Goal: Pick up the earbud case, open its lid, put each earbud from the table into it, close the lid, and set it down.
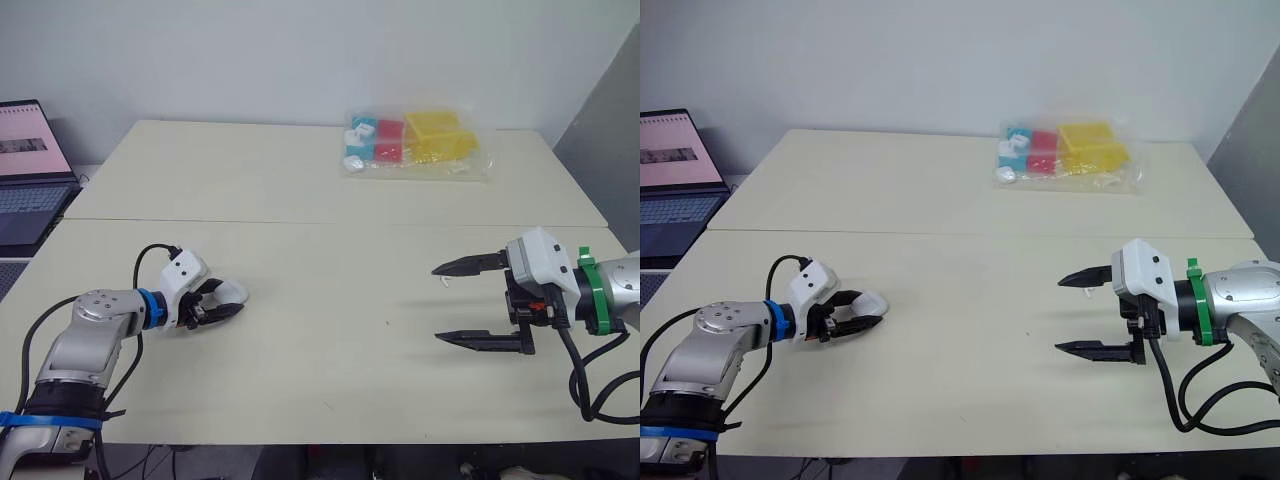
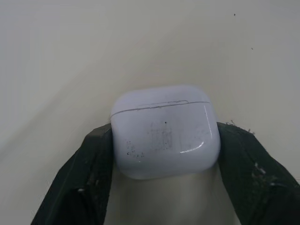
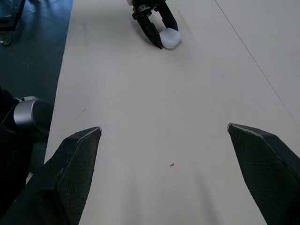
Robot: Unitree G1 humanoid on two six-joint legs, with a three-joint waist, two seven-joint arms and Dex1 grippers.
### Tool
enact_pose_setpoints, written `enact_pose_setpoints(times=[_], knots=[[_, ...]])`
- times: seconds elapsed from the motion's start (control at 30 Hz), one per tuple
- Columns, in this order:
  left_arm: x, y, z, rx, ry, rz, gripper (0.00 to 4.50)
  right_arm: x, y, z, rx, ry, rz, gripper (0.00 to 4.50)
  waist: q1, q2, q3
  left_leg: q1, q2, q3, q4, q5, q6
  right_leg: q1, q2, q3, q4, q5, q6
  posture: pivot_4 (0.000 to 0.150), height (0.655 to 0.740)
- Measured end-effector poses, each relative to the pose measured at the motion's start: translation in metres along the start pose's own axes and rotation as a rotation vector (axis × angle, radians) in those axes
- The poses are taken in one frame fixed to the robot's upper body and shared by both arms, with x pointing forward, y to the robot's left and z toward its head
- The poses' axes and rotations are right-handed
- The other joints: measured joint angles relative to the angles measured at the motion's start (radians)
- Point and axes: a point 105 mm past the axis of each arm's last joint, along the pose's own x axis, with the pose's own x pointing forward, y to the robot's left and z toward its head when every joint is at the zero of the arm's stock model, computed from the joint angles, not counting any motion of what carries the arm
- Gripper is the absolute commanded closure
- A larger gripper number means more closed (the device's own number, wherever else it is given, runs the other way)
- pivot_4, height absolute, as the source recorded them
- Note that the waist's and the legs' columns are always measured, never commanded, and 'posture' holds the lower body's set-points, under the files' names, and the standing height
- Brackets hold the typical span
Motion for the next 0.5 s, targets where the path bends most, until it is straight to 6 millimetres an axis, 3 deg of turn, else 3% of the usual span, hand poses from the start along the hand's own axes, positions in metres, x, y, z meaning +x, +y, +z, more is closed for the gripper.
enact_pose_setpoints(times=[0.17, 0.27, 0.37, 0.5], knots=[[0.001, -0.006, 0.002, 0.027, -0.009, -0.037, 1.69, 0.001, 0.0, 0.001, -0.006, -0.001, -0.003, 0.0, 0.0, 0.0, 0.0, 0.0, 0.0, 0.0, 0.0, 0.0, 0.0, 0.0, 0.0, 0.0, 0.0, 0.0, 0.0, 0.15, 0.7359], [0.011, -0.031, 0.011, 0.069, -0.06, -0.153, 1.69, 0.002, -0.001, 0.001, 0.007, -0.011, -0.018, 0.0, 0.001, 0.0, 0.0, -0.002, 0.0, 0.0, 0.0, 0.0, 0.0, 0.0, -0.001, 0.0, -0.001, 0.0, 0.0, 0.15, 0.7359], [0.025, -0.06, 0.029, 0.153, -0.125, -0.266, 1.69, 0.001, -0.001, 0.001, 0.048, -0.022, -0.031, 0.0, 0.004, 0.0, 0.0, -0.003, 0.0, 0.0, 0.001, 0.0, 0.0, -0.001, -0.001, 0.0, -0.001, 0.0, 0.0, 0.15, 0.7359], [0.045, -0.101, 0.081, 0.263, -0.332, -0.383, 1.69, 0.001, -0.003, -0.006, 0.189, -0.014, -0.096, 0.0, 0.007, -0.001, 0.0, -0.003, -0.001, -0.001, 0.002, 0.0, 0.0, 0.0, 0.0, 0.0, 0.0, 0.001, 0.001, 0.15, 0.7359]])
